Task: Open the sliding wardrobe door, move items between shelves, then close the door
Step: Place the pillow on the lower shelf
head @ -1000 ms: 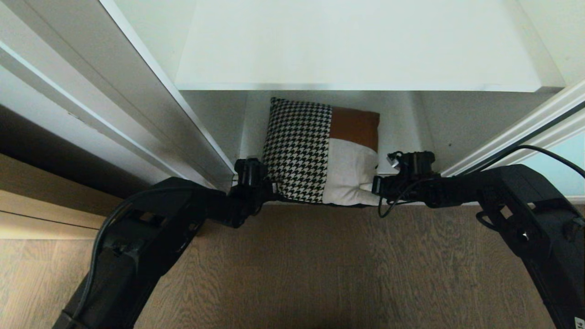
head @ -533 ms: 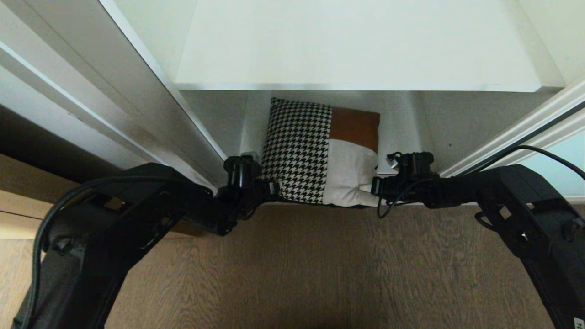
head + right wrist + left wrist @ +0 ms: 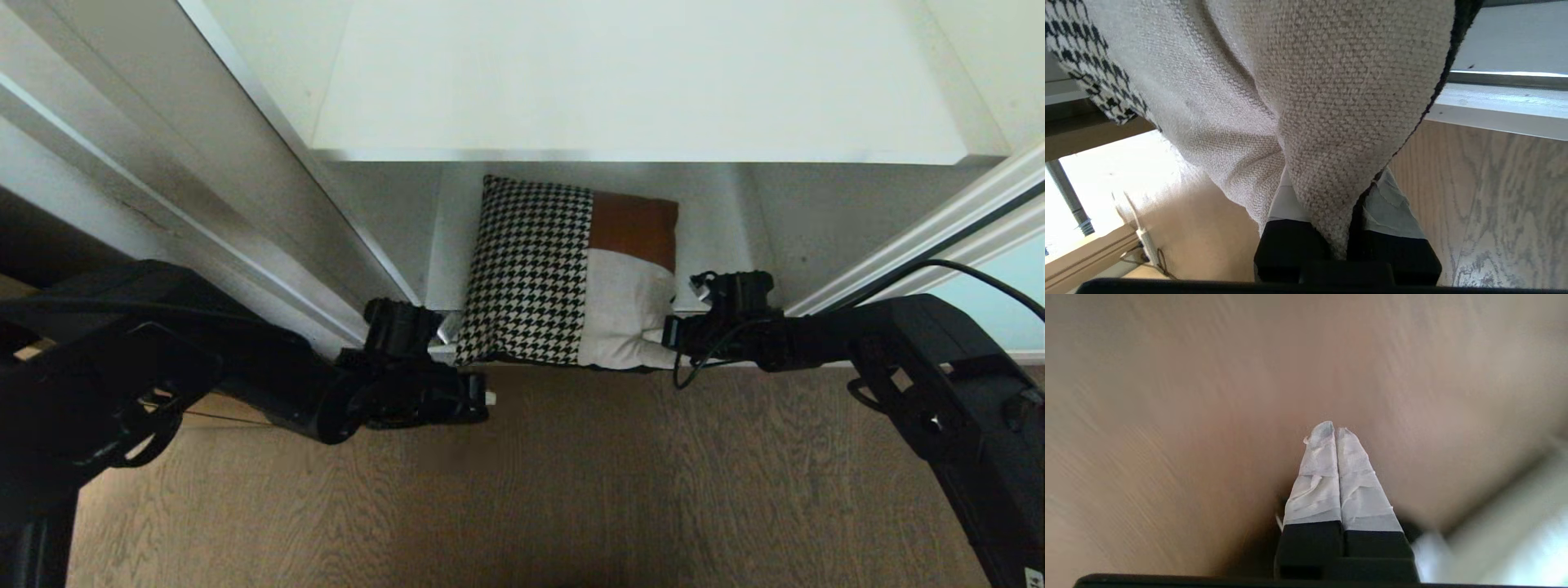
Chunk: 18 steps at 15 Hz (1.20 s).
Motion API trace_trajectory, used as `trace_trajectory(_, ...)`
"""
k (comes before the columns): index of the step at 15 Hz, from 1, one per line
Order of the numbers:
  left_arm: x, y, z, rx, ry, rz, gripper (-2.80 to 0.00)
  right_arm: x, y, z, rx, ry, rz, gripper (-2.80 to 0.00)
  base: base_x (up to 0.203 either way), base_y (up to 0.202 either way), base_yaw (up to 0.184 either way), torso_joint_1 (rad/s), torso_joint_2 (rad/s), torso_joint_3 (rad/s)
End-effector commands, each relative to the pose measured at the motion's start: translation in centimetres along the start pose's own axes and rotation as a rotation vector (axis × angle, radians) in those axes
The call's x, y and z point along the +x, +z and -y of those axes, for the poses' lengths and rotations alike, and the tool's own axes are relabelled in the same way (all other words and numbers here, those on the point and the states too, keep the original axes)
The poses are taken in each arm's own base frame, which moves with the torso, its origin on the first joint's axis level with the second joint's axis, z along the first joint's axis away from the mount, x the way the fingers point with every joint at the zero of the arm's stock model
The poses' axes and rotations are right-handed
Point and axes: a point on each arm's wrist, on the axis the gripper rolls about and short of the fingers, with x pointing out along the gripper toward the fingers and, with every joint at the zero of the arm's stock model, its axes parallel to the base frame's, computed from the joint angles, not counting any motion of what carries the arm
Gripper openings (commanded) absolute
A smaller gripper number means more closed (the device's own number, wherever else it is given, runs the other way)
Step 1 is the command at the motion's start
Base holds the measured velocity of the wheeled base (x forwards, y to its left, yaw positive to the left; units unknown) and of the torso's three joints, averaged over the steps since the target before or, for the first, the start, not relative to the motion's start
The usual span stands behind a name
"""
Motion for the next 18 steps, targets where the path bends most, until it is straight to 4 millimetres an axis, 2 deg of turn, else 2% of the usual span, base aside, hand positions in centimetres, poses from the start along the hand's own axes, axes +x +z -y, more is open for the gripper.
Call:
trace_trajectory(1, -0.5, -0.6, 0.1, -0.019, -0.041, -0.061, -2.8, -0.1, 0.1, -0.1, -0.001, 0.002, 0.004, -2.8, 0.0, 0.0, 0.0, 0.0, 0.0, 0.0)
trace_trajectory(6, 5.8, -3.7, -2.9, 0.014, 0.035, -0.176, -2.8, -0.1, 0.2, -0.4, -0.001, 0.005, 0.004, -2.8, 0.0, 0.0, 0.0, 0.0, 0.0, 0.0)
trace_trajectory(8, 7.5, -3.9, -2.6, 0.087, 0.12, -0.159, -2.8, 0.1, 0.0, -0.3, 0.0, 0.005, 0.0, -2.8, 0.0, 0.0, 0.0, 0.0, 0.0, 0.0)
trace_trajectory(13, 11.2, -1.6, -3.1, 0.149, 0.222, -0.082, -2.8, 0.0, 0.2, -1.5, -0.009, 0.022, 0.002, -2.8, 0.0, 0.0, 0.0, 0.0, 0.0, 0.0)
trace_trajectory(18, 14.4, 1.3, -3.4, 0.176, 0.301, 0.073, -2.8, 0.1, 0.3, -2.5, -0.019, 0.036, 0.001, -2.8, 0.0, 0.0, 0.0, 0.0, 0.0, 0.0)
